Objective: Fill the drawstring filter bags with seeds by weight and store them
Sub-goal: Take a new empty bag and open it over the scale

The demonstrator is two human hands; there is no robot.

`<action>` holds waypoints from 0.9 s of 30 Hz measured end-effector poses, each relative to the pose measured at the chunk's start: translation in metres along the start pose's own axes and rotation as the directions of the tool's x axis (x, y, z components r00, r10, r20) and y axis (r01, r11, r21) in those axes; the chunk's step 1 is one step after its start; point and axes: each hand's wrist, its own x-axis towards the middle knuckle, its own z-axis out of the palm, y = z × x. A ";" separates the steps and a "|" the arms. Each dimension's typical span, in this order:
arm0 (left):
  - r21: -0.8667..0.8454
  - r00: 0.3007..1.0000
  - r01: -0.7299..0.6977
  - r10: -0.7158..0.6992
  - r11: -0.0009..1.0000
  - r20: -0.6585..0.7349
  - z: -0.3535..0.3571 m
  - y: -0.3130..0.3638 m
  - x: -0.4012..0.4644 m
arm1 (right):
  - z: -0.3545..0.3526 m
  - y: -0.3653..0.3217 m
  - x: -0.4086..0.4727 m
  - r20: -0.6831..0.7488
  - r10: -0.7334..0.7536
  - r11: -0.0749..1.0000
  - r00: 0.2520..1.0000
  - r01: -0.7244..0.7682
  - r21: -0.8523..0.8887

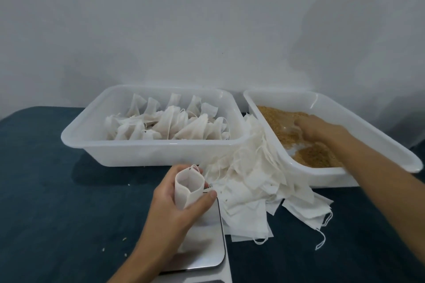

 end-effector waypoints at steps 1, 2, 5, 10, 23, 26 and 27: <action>0.005 1.000 0.001 -0.001 1.000 0.001 0.000 0.000 0.000 | -0.001 -0.003 -0.001 -0.009 -0.024 1.000 1.000 0.024 -0.004; 0.007 1.000 0.003 -0.003 1.000 0.002 0.000 0.000 0.000 | -0.003 -0.006 -0.003 -0.015 -0.045 0.999 0.999 0.045 0.005; 0.014 1.000 0.004 -0.004 1.000 0.000 0.000 0.000 -0.001 | -0.009 -0.012 -0.011 0.003 -0.099 0.992 0.995 0.099 0.083; -0.013 1.000 0.007 -0.007 1.000 0.009 0.001 0.003 -0.002 | -0.011 -0.010 -0.029 0.024 -0.049 0.939 0.999 0.038 0.343; -0.006 1.000 0.000 0.000 1.000 0.006 0.002 0.004 -0.001 | -0.023 -0.012 -0.069 -0.232 0.166 0.986 0.958 -0.163 0.030; -0.018 1.000 0.004 -0.004 1.000 0.000 0.002 0.003 -0.001 | -0.024 -0.011 -0.072 -0.256 0.171 0.985 0.951 -0.165 0.046; -0.017 1.000 0.004 -0.004 1.000 0.002 0.001 0.002 -0.001 | -0.024 -0.010 -0.074 -0.253 0.178 0.984 0.951 -0.167 0.064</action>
